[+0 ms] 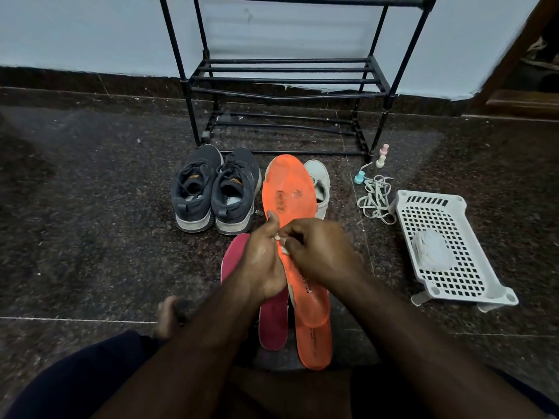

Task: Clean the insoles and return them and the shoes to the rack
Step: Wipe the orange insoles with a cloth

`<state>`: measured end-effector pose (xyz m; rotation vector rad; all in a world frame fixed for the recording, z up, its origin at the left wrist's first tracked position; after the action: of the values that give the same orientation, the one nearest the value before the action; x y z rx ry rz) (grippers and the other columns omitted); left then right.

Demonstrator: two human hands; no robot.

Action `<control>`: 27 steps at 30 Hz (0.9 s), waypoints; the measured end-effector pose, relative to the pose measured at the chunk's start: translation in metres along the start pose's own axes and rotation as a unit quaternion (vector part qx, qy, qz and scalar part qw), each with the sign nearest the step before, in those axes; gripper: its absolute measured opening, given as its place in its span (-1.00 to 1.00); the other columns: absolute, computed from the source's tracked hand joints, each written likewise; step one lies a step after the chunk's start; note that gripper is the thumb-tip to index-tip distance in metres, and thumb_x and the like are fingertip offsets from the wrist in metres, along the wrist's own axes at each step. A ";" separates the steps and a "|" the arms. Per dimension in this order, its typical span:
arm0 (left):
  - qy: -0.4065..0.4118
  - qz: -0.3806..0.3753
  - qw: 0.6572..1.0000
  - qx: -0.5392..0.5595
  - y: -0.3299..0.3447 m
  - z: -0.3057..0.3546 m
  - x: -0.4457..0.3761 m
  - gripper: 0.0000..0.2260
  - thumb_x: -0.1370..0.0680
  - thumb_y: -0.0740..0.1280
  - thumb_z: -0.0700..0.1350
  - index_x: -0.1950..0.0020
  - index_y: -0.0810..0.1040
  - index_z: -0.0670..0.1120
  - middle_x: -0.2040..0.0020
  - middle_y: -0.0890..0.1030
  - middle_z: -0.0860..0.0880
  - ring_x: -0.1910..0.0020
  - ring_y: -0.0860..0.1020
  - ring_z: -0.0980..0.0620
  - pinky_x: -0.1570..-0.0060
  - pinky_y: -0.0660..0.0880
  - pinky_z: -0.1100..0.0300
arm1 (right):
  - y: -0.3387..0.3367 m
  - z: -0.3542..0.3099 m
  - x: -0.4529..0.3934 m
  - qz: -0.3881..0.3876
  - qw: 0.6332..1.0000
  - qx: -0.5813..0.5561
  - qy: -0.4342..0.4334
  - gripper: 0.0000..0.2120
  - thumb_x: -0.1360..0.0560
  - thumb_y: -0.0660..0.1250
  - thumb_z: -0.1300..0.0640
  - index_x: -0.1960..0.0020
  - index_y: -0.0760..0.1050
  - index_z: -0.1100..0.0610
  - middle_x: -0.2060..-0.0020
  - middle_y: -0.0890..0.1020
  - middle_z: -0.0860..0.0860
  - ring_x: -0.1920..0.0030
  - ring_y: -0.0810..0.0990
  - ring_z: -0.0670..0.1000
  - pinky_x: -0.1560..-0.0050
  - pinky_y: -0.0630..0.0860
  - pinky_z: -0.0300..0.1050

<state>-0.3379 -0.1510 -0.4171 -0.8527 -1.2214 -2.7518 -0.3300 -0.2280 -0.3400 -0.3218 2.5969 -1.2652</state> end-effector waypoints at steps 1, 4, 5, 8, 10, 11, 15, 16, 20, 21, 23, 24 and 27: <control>0.004 0.005 1.000 -0.005 -0.002 0.002 -0.001 -0.45 -0.64 0.09 0.26 -0.08 0.60 -0.20 0.04 0.67 -0.19 0.02 0.65 -0.15 -0.13 0.52 -0.04 | 0.002 0.001 0.003 -0.025 1.000 0.007 0.003 -0.85 -0.46 0.39 0.15 0.03 0.68 0.00 0.15 0.72 -0.06 0.11 0.64 -0.08 0.14 0.40 -0.29; 0.021 0.014 1.000 -0.009 -0.002 0.009 -0.003 -0.46 -0.65 0.08 0.25 -0.09 0.61 -0.17 0.05 0.70 -0.18 0.10 0.70 -0.13 0.00 0.56 -0.01 | 0.006 0.004 0.008 -0.075 0.997 0.015 0.001 -0.85 -0.44 0.40 0.18 0.04 0.69 0.00 0.18 0.72 -0.06 0.15 0.63 -0.10 0.14 0.42 -0.27; 0.024 0.018 1.000 -0.009 -0.003 0.009 -0.004 -0.47 -0.66 0.08 0.24 -0.08 0.61 -0.17 0.07 0.71 -0.17 0.12 0.70 -0.11 0.02 0.56 0.00 | 0.005 0.004 0.008 -0.073 0.997 -0.001 0.006 -0.85 -0.44 0.40 0.19 0.06 0.69 0.01 0.20 0.71 -0.06 0.18 0.62 -0.12 0.17 0.41 -0.28; 0.024 0.010 1.000 0.000 -0.002 0.005 -0.005 -0.44 -0.66 0.06 0.23 0.02 0.67 -0.17 0.13 0.70 -0.16 0.16 0.69 -0.09 -0.04 0.54 0.01 | -0.006 0.003 0.003 0.028 0.999 -0.032 0.001 -0.85 -0.42 0.41 0.24 0.09 0.69 0.06 0.21 0.70 -0.03 0.19 0.61 -0.08 0.15 0.40 -0.28; 0.012 -0.007 1.000 0.010 -0.001 0.002 -0.004 -0.40 -0.67 0.04 0.21 0.06 0.71 -0.18 0.11 0.70 -0.17 0.11 0.69 -0.10 -0.07 0.53 0.00 | -0.008 0.001 -0.002 0.063 0.998 -0.005 -0.020 -0.85 -0.42 0.39 0.25 0.08 0.69 0.09 0.16 0.70 0.00 0.11 0.62 -0.01 0.05 0.41 -0.22; 0.008 -0.010 1.000 0.005 -0.001 0.002 -0.003 -0.42 -0.67 0.05 0.21 0.04 0.70 -0.18 0.10 0.69 -0.17 0.09 0.68 -0.11 -0.07 0.52 0.00 | -0.005 0.000 -0.002 0.048 0.999 0.010 -0.025 -0.85 -0.43 0.38 0.24 0.06 0.68 0.08 0.14 0.70 0.00 0.08 0.62 0.00 0.02 0.43 -0.18; 0.013 0.004 1.000 -0.018 -0.003 0.008 -0.003 -0.48 -0.67 0.05 0.22 -0.08 0.63 -0.15 0.02 0.71 -0.15 0.07 0.70 -0.10 -0.02 0.53 0.00 | 0.006 0.005 0.003 -0.060 0.998 0.030 -0.014 -0.86 -0.47 0.38 0.17 0.01 0.67 0.03 0.10 0.71 -0.07 0.06 0.64 -0.08 0.05 0.48 -0.21; 0.017 0.007 1.000 -0.023 -0.002 0.010 -0.003 -0.47 -0.67 0.04 0.21 -0.08 0.63 -0.15 0.01 0.71 -0.15 0.08 0.71 -0.10 0.00 0.53 0.00 | 0.006 0.006 0.005 -0.073 0.997 0.023 -0.016 -0.85 -0.47 0.38 0.17 0.01 0.68 0.02 0.11 0.71 -0.08 0.08 0.64 -0.12 0.07 0.47 -0.24; 0.020 0.001 1.000 -0.011 0.000 0.017 -0.001 -0.42 -0.67 0.01 0.23 -0.11 0.62 -0.19 -0.02 0.71 -0.20 0.06 0.71 -0.13 -0.01 0.52 -0.03 | 0.001 0.009 0.008 -0.089 0.994 -0.066 0.001 -0.87 -0.45 0.41 0.23 0.08 0.69 0.04 0.27 0.69 -0.13 0.29 0.59 -0.24 0.23 0.44 -0.37; 0.018 -0.006 1.000 -0.005 0.002 0.018 0.001 -0.40 -0.67 0.00 0.24 -0.12 0.62 -0.21 -0.03 0.70 -0.22 0.05 0.71 -0.15 -0.02 0.51 -0.06 | -0.004 0.011 0.006 -0.069 0.991 -0.118 0.017 -0.89 -0.45 0.43 0.24 0.10 0.68 0.06 0.30 0.69 -0.11 0.33 0.59 -0.23 0.27 0.45 -0.38; 0.014 -0.022 1.000 0.003 0.002 0.021 0.003 -0.37 -0.67 -0.02 0.25 -0.18 0.59 -0.24 -0.09 0.68 -0.27 -0.01 0.69 -0.20 -0.07 0.51 -0.12 | -0.017 0.022 -0.002 -0.007 0.974 -0.220 0.051 -0.89 -0.45 0.45 0.29 0.12 0.67 0.10 0.27 0.70 -0.04 0.33 0.62 -0.17 0.26 0.54 -0.30; 0.017 -0.026 1.000 0.005 0.002 0.022 0.004 -0.37 -0.67 -0.02 0.25 -0.24 0.57 -0.25 -0.14 0.66 -0.28 -0.05 0.67 -0.22 -0.13 0.50 -0.15 | -0.022 0.030 -0.006 0.014 0.965 -0.253 0.064 -0.87 -0.44 0.45 0.32 0.12 0.66 0.10 0.24 0.71 0.00 0.28 0.65 -0.09 0.20 0.60 -0.20; 0.018 -0.034 0.999 0.014 0.002 0.024 0.004 -0.37 -0.67 -0.01 0.25 -0.39 0.48 -0.25 -0.20 0.63 -0.29 -0.13 0.64 -0.24 -0.25 0.46 -0.18 | -0.026 0.045 -0.006 0.018 0.962 -0.260 0.084 -0.81 -0.43 0.46 0.33 0.16 0.66 0.04 0.20 0.71 0.05 0.16 0.69 0.14 0.07 0.64 0.14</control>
<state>-0.3295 -0.1349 -0.4004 -0.7688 -1.3025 -2.7816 -0.3081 -0.2754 -0.3455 -0.2601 3.0381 -0.5964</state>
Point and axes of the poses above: each hand's wrist, its own x-axis away from the middle knuckle, its own y-axis out of the palm, z = x × y, the point moved 6 cm from there along -x, towards the middle knuckle
